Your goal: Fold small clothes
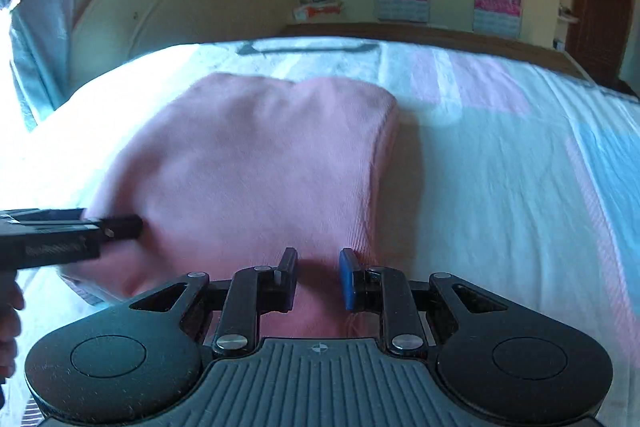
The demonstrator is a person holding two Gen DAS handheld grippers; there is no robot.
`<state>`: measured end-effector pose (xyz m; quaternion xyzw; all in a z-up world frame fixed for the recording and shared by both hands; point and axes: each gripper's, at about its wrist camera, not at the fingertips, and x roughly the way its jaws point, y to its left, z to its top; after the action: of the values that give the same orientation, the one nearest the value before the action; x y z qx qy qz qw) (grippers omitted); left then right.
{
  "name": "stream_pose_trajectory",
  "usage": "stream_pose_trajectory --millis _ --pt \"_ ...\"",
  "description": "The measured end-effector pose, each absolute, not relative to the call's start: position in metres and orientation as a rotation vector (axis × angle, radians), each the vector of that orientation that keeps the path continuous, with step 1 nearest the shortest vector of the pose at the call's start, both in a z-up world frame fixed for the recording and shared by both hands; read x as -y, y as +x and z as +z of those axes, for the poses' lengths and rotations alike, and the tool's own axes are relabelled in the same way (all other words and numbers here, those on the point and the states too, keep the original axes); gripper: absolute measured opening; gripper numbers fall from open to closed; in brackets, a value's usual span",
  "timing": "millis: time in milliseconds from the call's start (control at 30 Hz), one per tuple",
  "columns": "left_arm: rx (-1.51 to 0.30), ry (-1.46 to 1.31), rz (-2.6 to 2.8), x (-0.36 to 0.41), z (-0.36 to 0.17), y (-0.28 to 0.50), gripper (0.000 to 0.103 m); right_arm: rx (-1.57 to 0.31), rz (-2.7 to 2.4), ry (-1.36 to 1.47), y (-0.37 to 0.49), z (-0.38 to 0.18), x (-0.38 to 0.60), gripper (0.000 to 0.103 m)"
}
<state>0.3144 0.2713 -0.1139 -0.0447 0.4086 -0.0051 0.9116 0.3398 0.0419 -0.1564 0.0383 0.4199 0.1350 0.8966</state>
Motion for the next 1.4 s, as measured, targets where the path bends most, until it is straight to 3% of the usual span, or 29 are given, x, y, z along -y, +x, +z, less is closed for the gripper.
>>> stream_pose_trajectory --millis 433,700,900,1033,1100,1167,1400 --pt "-0.825 -0.072 -0.02 -0.265 -0.089 0.309 0.072 -0.908 0.272 0.146 0.326 -0.155 -0.026 0.021" --pt "-0.805 -0.044 -0.015 -0.254 -0.086 0.345 0.079 -0.793 0.239 0.151 0.355 -0.123 -0.038 0.022" --pt "-0.841 0.023 0.014 -0.247 -0.107 0.36 0.089 -0.913 0.171 0.115 0.382 -0.158 -0.041 0.022" --pt "-0.864 0.028 -0.017 -0.249 -0.105 0.356 0.097 -0.891 0.171 0.226 0.372 -0.156 -0.025 0.023" --pt "-0.89 0.011 -0.02 -0.251 -0.104 0.356 0.103 -0.872 0.162 0.23 0.362 -0.148 -0.023 0.033" --pt "-0.901 -0.002 -0.021 -0.252 -0.104 0.354 0.102 -0.859 0.161 0.251 0.353 -0.141 -0.02 0.059" --pt "-0.983 0.018 0.02 -0.245 -0.1 0.345 0.103 -0.853 0.179 0.26 0.317 -0.123 -0.02 0.075"
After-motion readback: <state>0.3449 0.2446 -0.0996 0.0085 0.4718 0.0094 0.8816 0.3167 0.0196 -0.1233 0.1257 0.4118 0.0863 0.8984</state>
